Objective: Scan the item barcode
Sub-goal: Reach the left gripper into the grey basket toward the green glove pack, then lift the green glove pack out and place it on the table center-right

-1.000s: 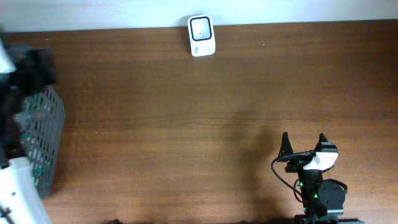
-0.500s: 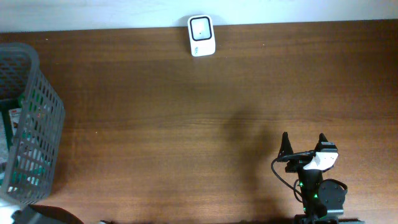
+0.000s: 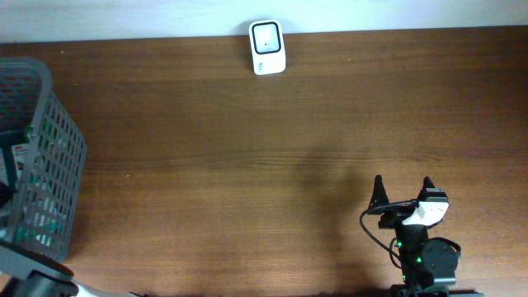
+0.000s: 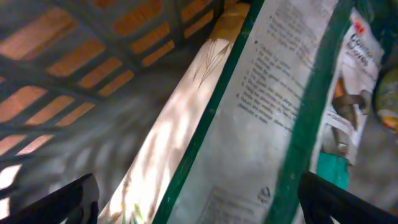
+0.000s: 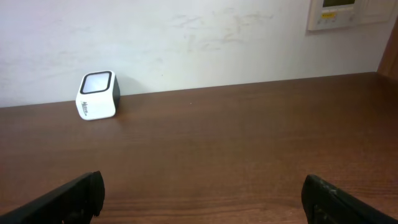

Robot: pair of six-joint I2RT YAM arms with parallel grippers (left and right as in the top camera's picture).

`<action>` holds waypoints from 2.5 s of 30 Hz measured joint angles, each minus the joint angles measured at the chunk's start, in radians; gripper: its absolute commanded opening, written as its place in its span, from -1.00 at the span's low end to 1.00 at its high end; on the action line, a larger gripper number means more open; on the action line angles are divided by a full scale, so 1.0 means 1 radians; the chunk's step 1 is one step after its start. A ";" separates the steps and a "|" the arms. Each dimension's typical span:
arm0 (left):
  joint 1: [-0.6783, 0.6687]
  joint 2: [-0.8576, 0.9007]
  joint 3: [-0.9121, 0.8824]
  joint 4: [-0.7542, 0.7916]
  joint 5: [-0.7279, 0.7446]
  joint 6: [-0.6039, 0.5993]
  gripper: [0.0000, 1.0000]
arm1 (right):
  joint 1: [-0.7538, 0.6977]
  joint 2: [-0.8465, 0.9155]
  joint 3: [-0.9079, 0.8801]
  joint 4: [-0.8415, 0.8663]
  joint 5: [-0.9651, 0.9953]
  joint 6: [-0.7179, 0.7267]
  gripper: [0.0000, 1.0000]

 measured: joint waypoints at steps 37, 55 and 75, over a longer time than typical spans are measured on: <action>-0.179 0.032 0.011 0.002 0.113 0.032 -1.00 | 0.000 0.000 0.000 0.000 0.000 0.001 0.96; -0.539 -0.630 0.238 -0.010 0.451 -0.220 -1.00 | 0.000 0.000 0.000 0.000 0.000 0.001 0.97; -1.447 0.143 0.201 -0.224 0.594 -0.101 -1.00 | 0.000 0.000 0.000 0.000 0.000 0.000 0.97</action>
